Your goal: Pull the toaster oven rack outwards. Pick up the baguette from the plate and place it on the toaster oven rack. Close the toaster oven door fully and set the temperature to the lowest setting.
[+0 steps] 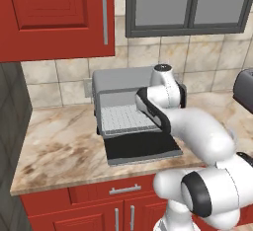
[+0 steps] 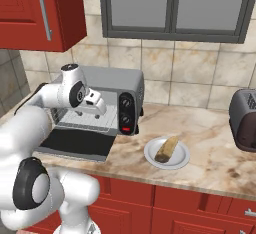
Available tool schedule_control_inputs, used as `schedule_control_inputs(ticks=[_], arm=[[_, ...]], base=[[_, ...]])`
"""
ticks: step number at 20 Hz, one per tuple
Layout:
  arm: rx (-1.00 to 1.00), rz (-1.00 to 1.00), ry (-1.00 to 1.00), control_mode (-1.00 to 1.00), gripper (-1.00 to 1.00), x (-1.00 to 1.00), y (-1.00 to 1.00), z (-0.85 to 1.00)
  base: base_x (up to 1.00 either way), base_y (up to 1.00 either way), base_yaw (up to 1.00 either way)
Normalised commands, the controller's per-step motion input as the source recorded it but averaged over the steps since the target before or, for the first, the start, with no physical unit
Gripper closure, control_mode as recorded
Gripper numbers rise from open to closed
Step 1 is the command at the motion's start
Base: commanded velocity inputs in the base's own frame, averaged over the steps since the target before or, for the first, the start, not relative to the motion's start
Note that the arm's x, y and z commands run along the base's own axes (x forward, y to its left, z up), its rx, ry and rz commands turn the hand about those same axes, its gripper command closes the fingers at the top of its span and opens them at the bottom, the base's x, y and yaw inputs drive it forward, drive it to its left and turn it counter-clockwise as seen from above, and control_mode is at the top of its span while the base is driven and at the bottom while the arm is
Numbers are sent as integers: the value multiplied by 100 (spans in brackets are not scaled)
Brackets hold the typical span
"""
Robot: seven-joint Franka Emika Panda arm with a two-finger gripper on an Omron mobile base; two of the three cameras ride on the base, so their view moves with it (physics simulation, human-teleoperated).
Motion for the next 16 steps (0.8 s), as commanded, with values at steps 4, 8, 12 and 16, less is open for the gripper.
schedule_control_inputs(ticks=[4,8,12,16], arm=[[18,0,-15,-100,-100,-88,-99,69],[5,-1,-7,-100,-100,-58,-100,65],[0,-4,0,-100,-100,-6,-100,13],[0,-2,3,-100,-100,0,-100,0]], base=[[0,0,0],[0,0,0],[0,0,0],[0,0,0]])
